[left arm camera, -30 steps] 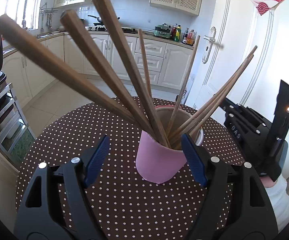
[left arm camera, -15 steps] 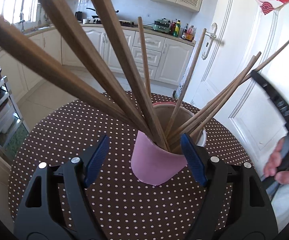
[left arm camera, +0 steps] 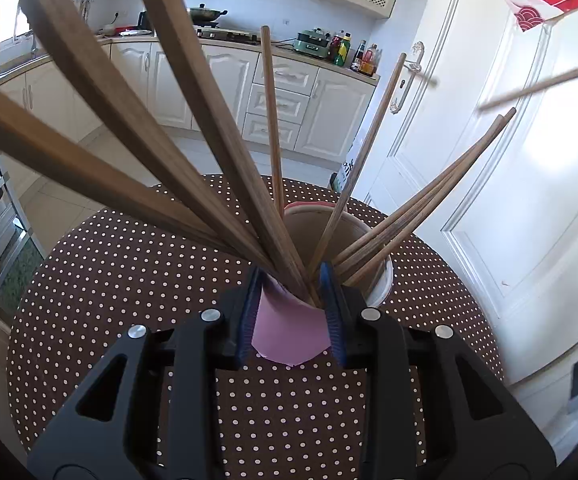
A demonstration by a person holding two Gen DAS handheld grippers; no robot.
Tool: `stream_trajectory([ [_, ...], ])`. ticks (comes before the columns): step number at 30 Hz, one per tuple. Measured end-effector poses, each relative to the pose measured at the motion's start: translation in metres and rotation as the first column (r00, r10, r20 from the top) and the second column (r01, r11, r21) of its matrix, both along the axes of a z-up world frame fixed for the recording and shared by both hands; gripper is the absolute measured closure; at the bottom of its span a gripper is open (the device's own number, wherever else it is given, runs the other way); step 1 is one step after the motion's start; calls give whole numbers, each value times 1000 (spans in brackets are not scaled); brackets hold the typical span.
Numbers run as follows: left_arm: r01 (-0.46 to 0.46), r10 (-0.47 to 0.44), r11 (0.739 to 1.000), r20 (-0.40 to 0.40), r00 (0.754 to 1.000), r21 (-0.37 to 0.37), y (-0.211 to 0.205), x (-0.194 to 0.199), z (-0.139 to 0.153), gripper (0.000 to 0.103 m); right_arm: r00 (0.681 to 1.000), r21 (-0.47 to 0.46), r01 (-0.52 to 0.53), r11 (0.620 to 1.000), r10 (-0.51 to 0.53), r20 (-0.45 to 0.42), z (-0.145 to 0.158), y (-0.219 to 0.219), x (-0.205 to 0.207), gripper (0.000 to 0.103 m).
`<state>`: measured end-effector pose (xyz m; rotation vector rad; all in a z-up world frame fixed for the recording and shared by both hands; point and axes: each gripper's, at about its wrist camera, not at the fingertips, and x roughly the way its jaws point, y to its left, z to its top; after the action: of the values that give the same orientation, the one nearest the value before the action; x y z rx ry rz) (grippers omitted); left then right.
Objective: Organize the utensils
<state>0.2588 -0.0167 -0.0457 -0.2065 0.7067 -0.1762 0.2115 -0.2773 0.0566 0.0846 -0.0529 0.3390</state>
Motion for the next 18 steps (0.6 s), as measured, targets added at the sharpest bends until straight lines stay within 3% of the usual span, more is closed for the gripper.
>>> stream_trajectory([
  [3, -3, 3, 1000, 2, 1000, 3, 1, -1, 0, 73, 997, 27, -74, 997, 74, 21, 11, 8, -7, 99],
  [5, -5, 5, 1000, 5, 1000, 12, 0, -1, 1, 73, 991, 4, -132, 991, 132, -10, 7, 23, -5, 99],
  [9, -9, 8, 1000, 5, 1000, 15, -1, -2, 1, 73, 981, -99, -170, 980, 159, -109, -26, 60, 6, 99],
  [13, -14, 14, 1000, 16, 1000, 28, -6, -3, 0, 73, 951, -119, -216, 969, 181, -251, -61, 77, 31, 99],
  [18, -18, 17, 999, 25, 1000, 39, -6, -4, -1, 73, 915, -118, -247, 962, 191, -356, -84, 86, 44, 99],
])
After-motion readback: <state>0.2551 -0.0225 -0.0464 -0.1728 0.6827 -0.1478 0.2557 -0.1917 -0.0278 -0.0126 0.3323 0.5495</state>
